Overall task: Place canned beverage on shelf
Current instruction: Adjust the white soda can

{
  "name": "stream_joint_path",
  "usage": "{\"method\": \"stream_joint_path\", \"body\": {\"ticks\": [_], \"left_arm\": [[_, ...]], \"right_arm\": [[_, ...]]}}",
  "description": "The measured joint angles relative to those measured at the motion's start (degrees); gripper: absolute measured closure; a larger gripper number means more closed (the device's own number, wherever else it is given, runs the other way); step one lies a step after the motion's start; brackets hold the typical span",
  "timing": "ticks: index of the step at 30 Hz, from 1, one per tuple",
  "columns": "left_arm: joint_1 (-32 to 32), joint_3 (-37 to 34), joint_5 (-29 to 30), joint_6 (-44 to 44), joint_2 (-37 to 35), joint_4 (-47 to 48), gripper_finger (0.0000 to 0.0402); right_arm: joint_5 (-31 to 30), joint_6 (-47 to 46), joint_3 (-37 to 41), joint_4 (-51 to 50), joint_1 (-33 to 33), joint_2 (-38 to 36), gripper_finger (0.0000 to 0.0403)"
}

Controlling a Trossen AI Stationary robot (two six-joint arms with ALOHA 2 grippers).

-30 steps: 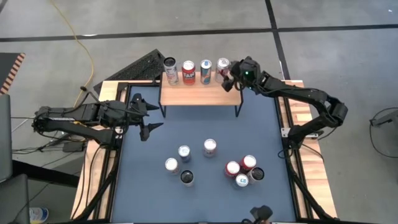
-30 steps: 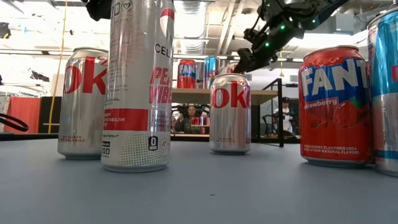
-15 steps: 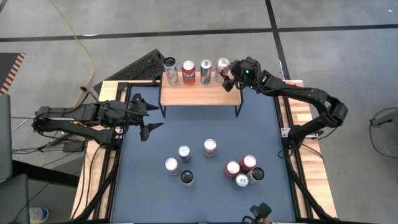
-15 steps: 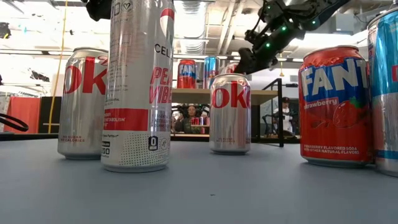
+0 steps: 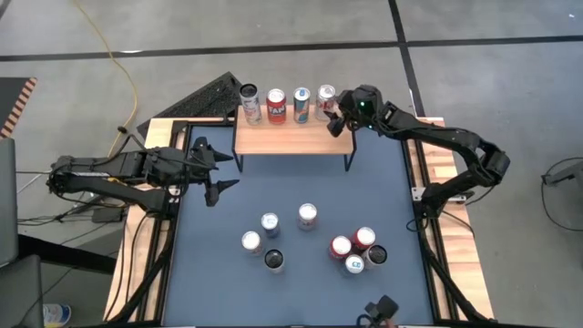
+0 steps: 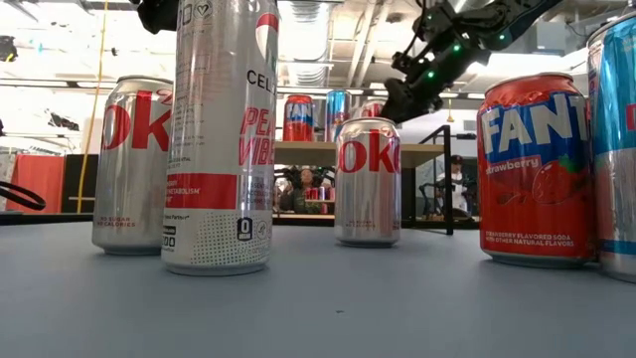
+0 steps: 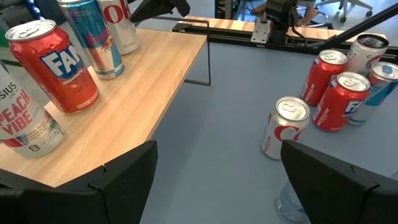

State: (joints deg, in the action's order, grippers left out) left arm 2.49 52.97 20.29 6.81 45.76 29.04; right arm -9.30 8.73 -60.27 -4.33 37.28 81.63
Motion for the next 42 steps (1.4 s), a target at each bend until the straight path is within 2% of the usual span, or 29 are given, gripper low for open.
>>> {"method": "stream_joint_path", "body": {"ticks": [5,8,11,14,18,21,24,30,36,42], "left_arm": [[0.0,0.0,0.0,0.1,0.0,0.0,0.0069],[0.0,0.0,-0.5,0.1,0.0,0.4,0.0069],[0.0,0.0,-0.7,0.2,0.0,0.5,0.0069],[0.0,0.0,-1.0,0.1,0.0,0.7,0.0069],[0.0,0.0,-0.4,-0.1,0.0,0.6,0.0069],[0.0,0.0,-0.2,-0.3,0.0,0.3,0.0069],[0.0,0.0,-0.1,-0.4,0.0,-0.2,0.0069],[0.0,0.0,0.0,0.3,0.0,-0.1,0.0069],[0.0,0.0,-0.5,0.9,0.0,1.5,0.0069],[0.0,0.0,-0.5,0.4,0.0,1.5,0.0069]], "right_arm": [[-1.1,1.7,0.0,-4.1,0.0,-1.4,0.0142],[-1.7,3.2,0.0,-8.0,0.0,-4.6,0.0142],[-2.6,3.8,0.0,-7.7,-0.1,-8.8,0.0142],[-2.7,6.2,0.0,-1.3,-0.1,-11.8,0.0142],[-3.5,6.8,0.0,10.9,0.9,-11.9,0.0142],[0.1,6.0,-2.0,15.0,2.0,-9.1,0.0143],[3.1,4.8,-5.9,13.5,2.5,-4.5,0.0143],[3.3,5.8,-14.9,6.1,1.6,3.8,0.0143],[3.2,6.6,-20.3,-6.1,1.9,6.9,0.0143],[3.3,8.7,-22.8,-11.1,1.5,6.0,0.0121]]}}
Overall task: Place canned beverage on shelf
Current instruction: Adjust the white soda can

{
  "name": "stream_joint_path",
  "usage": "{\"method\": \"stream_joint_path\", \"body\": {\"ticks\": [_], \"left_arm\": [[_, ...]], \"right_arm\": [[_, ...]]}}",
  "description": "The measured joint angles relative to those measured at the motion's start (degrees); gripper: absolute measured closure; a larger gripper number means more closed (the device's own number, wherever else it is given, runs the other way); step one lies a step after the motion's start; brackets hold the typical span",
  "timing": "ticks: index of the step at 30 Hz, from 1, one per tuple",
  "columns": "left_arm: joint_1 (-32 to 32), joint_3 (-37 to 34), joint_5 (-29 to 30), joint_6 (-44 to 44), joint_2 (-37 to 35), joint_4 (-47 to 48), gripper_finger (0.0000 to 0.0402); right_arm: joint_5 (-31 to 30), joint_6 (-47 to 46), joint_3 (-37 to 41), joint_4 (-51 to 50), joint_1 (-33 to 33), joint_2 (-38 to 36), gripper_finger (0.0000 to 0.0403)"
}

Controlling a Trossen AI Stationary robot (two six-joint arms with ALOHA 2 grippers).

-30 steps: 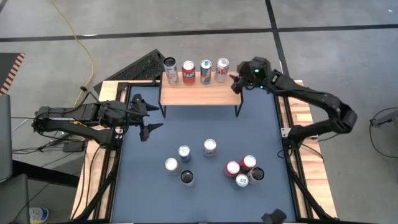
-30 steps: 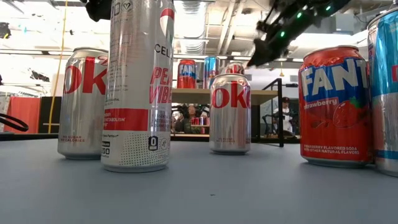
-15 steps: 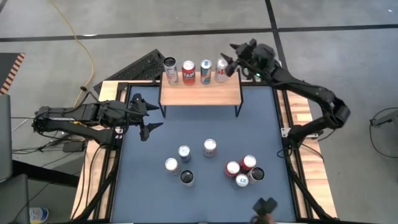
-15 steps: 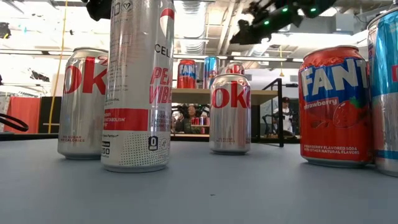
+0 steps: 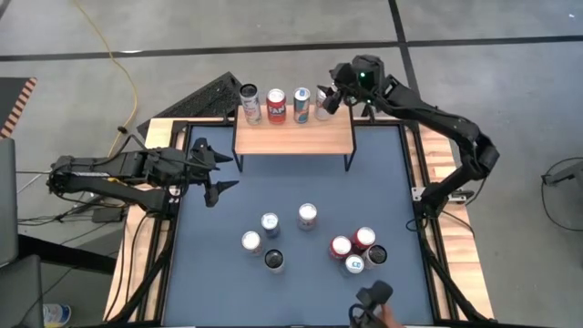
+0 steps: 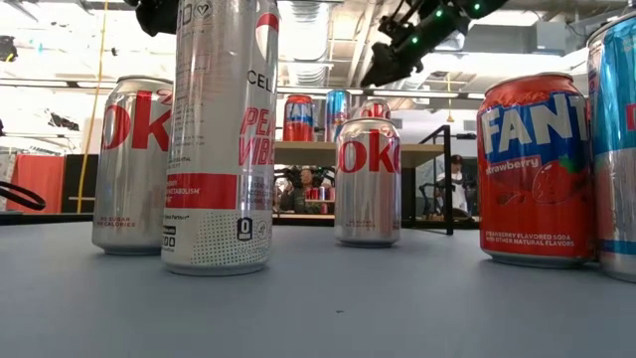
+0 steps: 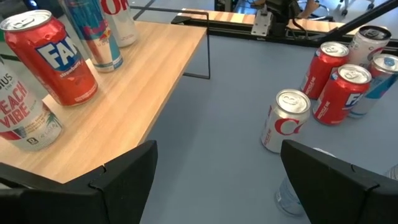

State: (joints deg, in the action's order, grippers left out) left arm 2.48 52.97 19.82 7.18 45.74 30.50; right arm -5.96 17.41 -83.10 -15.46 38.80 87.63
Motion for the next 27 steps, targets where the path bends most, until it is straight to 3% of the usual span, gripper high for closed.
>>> {"method": "stream_joint_path", "body": {"ticks": [9,27], "left_arm": [[0.0,0.0,0.0,0.0,0.0,-0.4,0.0069],[0.0,0.0,0.0,-0.5,0.0,-0.4,0.0069]], "right_arm": [[-1.4,-1.4,-0.7,-4.7,0.0,-0.3,0.0043],[1.7,-6.9,5.7,0.9,1.3,-0.2,0.0037]]}}
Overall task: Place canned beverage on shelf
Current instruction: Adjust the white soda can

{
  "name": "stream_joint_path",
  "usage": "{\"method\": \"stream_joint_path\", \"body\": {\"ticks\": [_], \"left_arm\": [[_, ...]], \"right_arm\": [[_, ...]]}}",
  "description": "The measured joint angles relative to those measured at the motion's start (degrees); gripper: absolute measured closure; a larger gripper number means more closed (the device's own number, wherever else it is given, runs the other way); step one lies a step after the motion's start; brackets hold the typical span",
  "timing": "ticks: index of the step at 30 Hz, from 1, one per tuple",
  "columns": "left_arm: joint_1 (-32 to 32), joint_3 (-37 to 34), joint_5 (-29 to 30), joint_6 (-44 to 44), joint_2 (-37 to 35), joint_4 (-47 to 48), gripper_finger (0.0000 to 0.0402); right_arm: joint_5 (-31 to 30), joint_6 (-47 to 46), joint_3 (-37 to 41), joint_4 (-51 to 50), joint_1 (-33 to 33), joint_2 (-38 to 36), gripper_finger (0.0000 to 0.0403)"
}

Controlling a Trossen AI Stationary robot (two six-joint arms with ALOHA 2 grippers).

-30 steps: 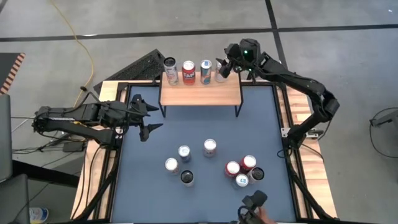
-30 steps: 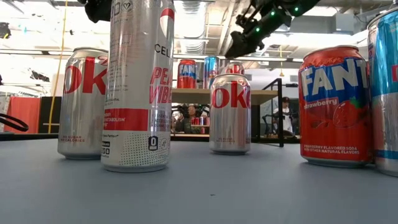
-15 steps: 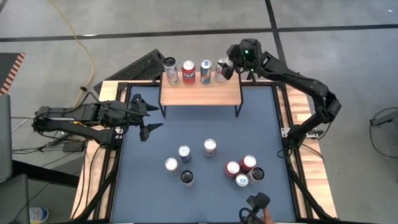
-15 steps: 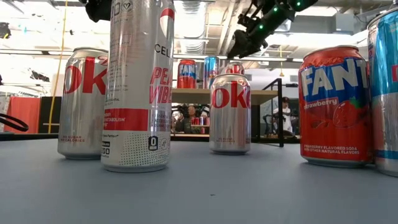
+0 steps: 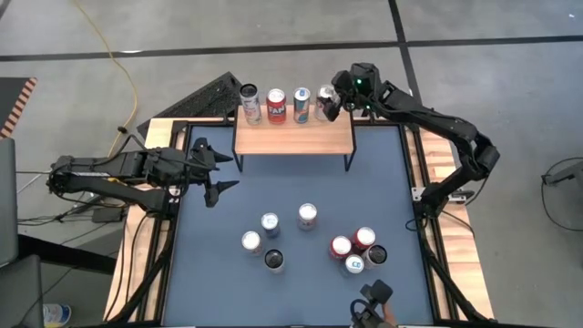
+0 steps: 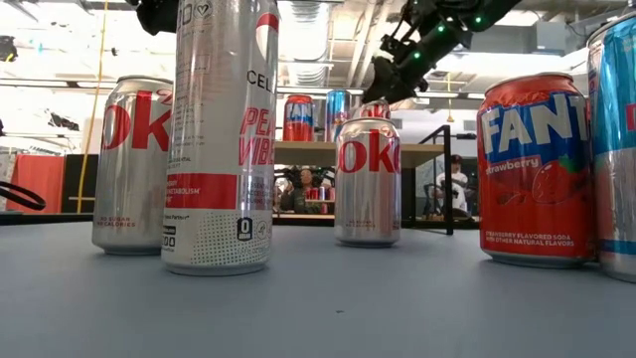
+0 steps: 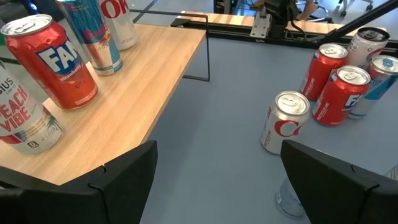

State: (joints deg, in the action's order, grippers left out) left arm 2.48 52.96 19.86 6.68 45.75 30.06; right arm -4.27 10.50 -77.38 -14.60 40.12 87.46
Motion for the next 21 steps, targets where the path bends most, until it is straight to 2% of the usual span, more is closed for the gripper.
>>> {"method": "stream_joint_path", "body": {"ticks": [6,21], "left_arm": [[0.0,0.0,0.0,0.0,0.0,0.0,0.0069],[0.0,0.0,0.0,0.1,0.0,0.0,0.0069]], "right_arm": [[0.0,0.0,0.0,0.1,0.2,0.0,0.0043],[1.4,1.9,-0.1,-5.6,0.6,-0.1,0.0113]]}}
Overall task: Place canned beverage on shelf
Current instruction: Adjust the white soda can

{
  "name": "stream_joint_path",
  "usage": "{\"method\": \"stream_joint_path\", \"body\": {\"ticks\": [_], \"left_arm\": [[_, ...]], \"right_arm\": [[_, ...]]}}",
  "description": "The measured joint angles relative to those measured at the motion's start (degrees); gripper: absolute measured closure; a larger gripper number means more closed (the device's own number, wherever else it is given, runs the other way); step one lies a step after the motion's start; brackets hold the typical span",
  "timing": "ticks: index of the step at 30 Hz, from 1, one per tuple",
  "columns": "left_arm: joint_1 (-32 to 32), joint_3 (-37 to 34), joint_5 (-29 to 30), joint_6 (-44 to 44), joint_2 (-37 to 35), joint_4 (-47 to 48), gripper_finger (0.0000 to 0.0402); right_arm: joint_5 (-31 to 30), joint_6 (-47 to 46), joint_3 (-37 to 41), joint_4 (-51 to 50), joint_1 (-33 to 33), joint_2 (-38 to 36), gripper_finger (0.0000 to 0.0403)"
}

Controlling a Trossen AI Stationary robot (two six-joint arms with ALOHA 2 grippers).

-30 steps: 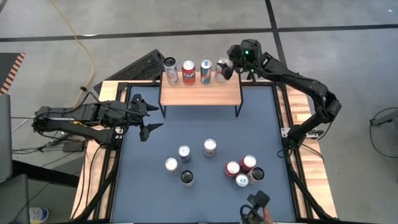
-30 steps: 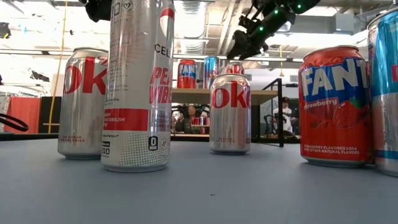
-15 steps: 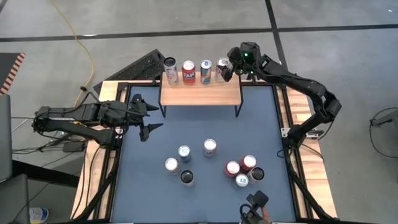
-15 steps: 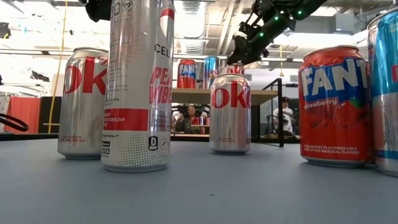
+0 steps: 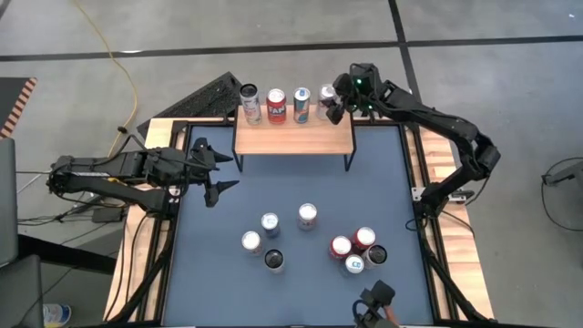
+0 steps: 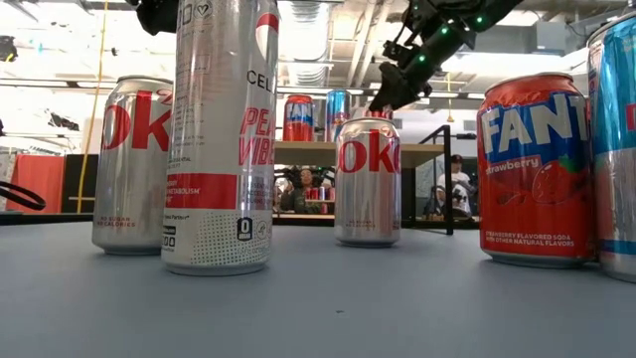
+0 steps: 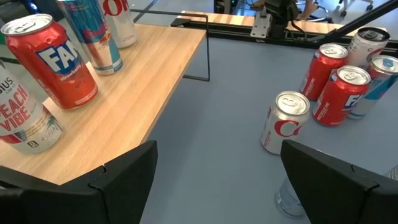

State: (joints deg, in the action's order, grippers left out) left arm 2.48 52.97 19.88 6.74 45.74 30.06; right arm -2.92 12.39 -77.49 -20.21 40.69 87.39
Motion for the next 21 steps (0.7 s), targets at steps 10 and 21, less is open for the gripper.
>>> {"method": "stream_joint_path", "body": {"ticks": [10,21], "left_arm": [[0.0,0.0,0.0,0.1,0.0,0.0,0.0069],[0.0,0.0,0.0,0.2,0.0,0.1,0.0069]], "right_arm": [[0.0,2.4,0.0,-0.2,0.0,0.0,0.0117],[2.4,4.5,-0.1,-3.0,0.0,-0.1,0.0117]]}}
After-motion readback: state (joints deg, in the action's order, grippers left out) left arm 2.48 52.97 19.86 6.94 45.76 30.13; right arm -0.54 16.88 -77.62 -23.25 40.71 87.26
